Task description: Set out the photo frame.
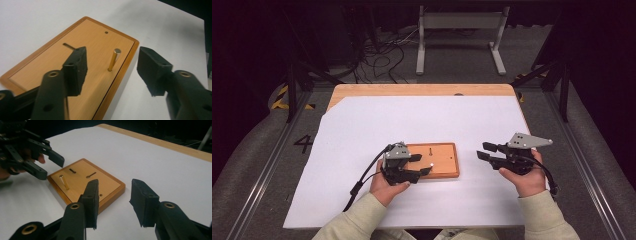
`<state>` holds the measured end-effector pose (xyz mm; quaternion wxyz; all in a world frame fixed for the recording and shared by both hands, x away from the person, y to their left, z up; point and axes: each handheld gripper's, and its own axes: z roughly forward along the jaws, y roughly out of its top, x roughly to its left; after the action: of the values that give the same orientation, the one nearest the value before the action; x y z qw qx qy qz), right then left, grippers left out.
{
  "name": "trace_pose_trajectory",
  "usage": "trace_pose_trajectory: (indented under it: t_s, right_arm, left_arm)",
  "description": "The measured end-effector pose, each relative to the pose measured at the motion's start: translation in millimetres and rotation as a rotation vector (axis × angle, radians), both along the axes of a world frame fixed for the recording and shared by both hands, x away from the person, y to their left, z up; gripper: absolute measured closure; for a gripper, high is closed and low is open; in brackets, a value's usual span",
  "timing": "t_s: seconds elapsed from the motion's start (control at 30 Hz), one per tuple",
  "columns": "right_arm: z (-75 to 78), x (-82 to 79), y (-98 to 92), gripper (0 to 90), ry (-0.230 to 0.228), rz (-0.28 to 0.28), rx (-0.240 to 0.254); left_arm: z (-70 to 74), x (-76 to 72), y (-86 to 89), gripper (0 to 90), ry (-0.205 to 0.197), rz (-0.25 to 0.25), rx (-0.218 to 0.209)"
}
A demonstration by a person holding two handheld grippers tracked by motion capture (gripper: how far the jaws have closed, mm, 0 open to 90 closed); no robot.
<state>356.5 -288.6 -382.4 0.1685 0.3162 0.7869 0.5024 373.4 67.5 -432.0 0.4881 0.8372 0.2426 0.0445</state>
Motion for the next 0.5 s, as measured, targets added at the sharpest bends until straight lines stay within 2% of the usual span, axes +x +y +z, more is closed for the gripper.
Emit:
trace_pose_trajectory:
  t_s: [0.1,0.3,0.33,0.37,0.4,0.43,0.5]
  right_arm:
    - [-0.4,-1.8,-0.4,61.8,-0.001,0.006,-0.003]
    - [-1.1,-3.0,-0.4,62.5,0.003,0.005,-0.006]
    - [-1.4,-3.3,-1.0,62.5,0.004,0.001,-0.004]
    - [-1.4,-3.3,-1.0,62.5,0.004,0.001,-0.004]
    - [-1.5,-3.4,-1.3,62.4,0.004,-0.001,-0.002]
    - [-1.4,-3.6,-1.6,62.4,0.005,0.001,0.001]
    - [-1.3,-3.9,-1.4,62.3,0.005,0.000,0.002]
  left_arm:
    - [-4.6,1.8,-10.8,46.0,-0.013,-0.001,0.035]
    - [-8.4,3.1,-20.5,51.9,-0.052,-0.002,0.051]
    - [-8.9,2.8,-22.6,56.9,-0.069,-0.014,0.058]
    - [-10.0,2.0,-24.8,56.9,-0.091,-0.021,0.067]
    - [-11.8,1.4,-26.9,56.9,-0.096,-0.022,0.075]
    - [-13.4,2.7,-27.7,57.0,-0.066,-0.038,0.078]
    - [-15.1,4.3,-27.5,58.3,-0.053,-0.041,0.086]
